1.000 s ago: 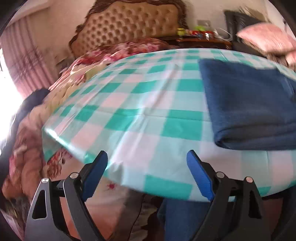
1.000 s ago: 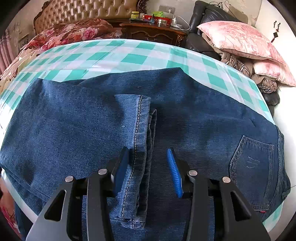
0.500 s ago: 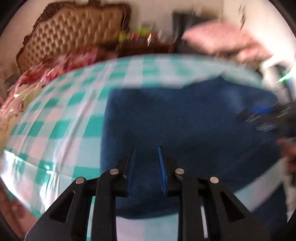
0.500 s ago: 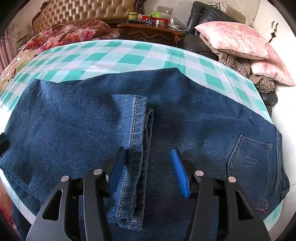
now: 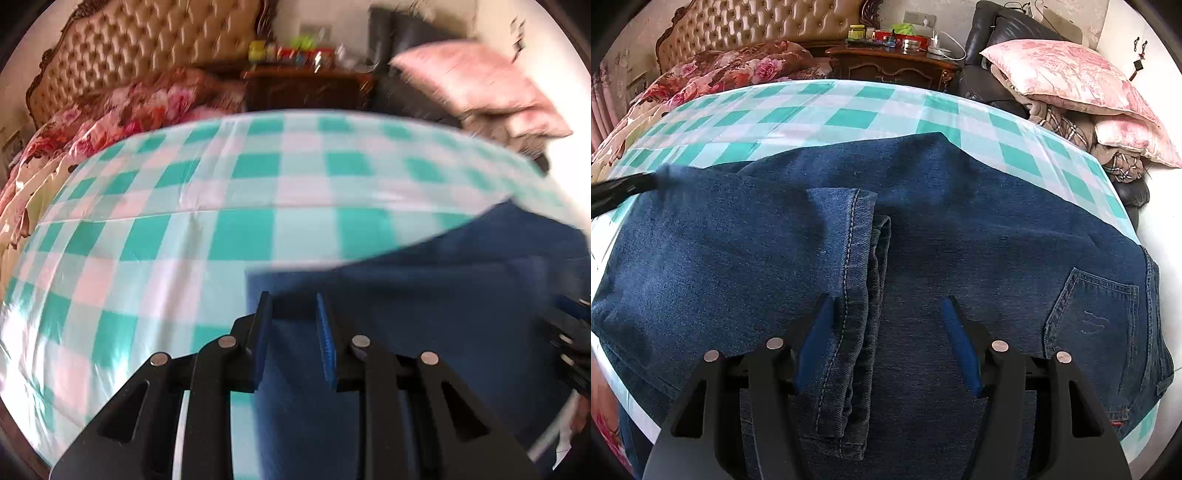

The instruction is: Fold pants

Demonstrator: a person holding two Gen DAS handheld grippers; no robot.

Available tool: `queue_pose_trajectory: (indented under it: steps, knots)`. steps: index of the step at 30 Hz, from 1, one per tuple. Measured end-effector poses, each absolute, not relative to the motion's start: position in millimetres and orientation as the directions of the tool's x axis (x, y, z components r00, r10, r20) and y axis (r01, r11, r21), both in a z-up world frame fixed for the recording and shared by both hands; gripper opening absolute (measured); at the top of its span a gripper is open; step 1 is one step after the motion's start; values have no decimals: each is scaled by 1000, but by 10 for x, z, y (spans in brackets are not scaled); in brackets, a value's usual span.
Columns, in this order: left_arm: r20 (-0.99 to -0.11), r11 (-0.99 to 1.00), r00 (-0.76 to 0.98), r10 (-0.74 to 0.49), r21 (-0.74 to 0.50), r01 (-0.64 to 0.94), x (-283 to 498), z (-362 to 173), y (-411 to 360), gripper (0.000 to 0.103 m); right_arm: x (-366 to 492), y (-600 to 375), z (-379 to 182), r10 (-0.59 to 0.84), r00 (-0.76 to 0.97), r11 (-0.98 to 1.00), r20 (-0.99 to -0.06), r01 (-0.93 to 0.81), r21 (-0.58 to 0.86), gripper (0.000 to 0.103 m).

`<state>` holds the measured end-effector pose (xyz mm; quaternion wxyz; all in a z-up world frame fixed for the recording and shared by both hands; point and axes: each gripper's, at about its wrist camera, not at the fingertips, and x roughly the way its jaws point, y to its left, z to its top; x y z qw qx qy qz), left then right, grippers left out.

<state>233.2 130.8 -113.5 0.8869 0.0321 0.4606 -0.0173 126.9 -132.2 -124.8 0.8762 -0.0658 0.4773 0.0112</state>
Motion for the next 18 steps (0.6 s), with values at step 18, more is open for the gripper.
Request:
queue_pose_trajectory:
  steps: [18]
  knots:
    - [-722,979,687,-86,-187,-74,785,-951,1565,24,1731,-1043,-1015,-42,607,980,-794,-131,-153,69]
